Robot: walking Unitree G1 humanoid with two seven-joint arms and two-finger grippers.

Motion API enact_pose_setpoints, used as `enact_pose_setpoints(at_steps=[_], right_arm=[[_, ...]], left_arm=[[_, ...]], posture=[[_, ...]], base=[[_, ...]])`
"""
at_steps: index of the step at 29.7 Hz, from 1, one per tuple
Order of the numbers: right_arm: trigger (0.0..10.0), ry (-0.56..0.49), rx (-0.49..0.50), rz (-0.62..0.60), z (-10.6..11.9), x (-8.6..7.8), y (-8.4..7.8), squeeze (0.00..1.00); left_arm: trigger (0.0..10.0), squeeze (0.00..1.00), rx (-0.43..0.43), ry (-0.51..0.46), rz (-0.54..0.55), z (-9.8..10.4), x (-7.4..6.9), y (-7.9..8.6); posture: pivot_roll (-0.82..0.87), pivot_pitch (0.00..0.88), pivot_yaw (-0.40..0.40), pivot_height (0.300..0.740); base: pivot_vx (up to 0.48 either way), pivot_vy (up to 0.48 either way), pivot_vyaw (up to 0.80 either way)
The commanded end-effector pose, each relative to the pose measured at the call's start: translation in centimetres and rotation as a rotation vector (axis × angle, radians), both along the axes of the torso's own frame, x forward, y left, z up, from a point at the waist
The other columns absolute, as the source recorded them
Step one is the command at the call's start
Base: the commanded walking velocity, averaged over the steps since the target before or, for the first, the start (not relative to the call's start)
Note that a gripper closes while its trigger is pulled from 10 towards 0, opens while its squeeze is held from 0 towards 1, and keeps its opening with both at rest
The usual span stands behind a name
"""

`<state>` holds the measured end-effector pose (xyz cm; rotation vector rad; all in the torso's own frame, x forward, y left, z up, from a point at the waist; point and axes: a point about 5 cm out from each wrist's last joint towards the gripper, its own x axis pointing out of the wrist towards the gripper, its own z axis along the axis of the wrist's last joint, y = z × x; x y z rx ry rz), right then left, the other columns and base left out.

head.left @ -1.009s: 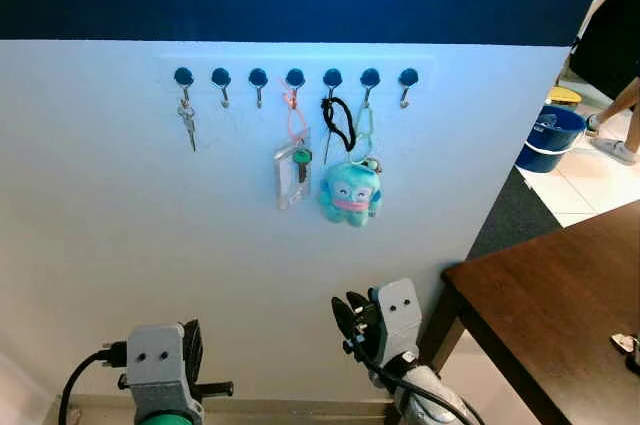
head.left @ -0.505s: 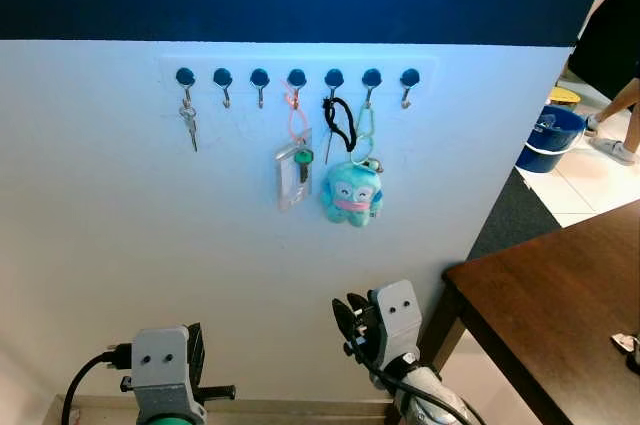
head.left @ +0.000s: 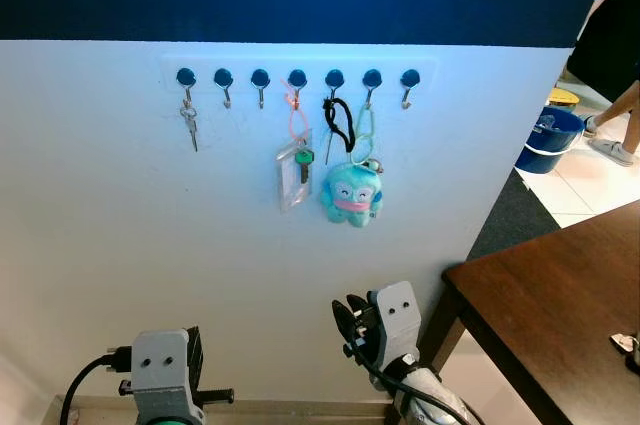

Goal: Hang keys on a hook

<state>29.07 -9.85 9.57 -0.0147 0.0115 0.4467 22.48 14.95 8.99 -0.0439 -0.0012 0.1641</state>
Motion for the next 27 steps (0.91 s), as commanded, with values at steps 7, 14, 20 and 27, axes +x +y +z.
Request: enact_pose_setpoints(at_steps=[7, 14, 20, 27], right_arm=[[10.0, 0.046, -0.012, 0.005, -0.95, -0.22, 0.16, 0.0], [10.0, 0.048, -0.011, 0.005, -1.02, -0.26, 0.1, 0.0], [10.0, 0.048, -0.009, 0.006, -1.02, -0.23, 0.08, 0.0], [10.0, 0.049, -0.005, 0.007, -1.03, -0.2, 0.07, 0.0]], left_arm=[[10.0, 0.0, -0.01, 0.033, 0.002, -0.62, -0.28, 0.03], [10.0, 0.0, -0.017, 0.032, -0.001, -0.67, -0.31, -0.05], [10.0, 0.0, -0.019, 0.033, 0.0, -0.66, -0.31, -0.08], [10.0, 0.0, -0.021, 0.033, 0.0, -0.65, -0.29, -0.1]], posture=[[-0.07, 0.048, 0.072, 0.74], [-0.07, 0.042, 0.072, 0.74], [-0.07, 0.042, 0.069, 0.74], [-0.07, 0.043, 0.066, 0.74]], base=[[0.0, 0.0, 0.0], [0.0, 0.0, 0.0], [0.0, 0.0, 0.0], [0.0, 0.0, 0.0]])
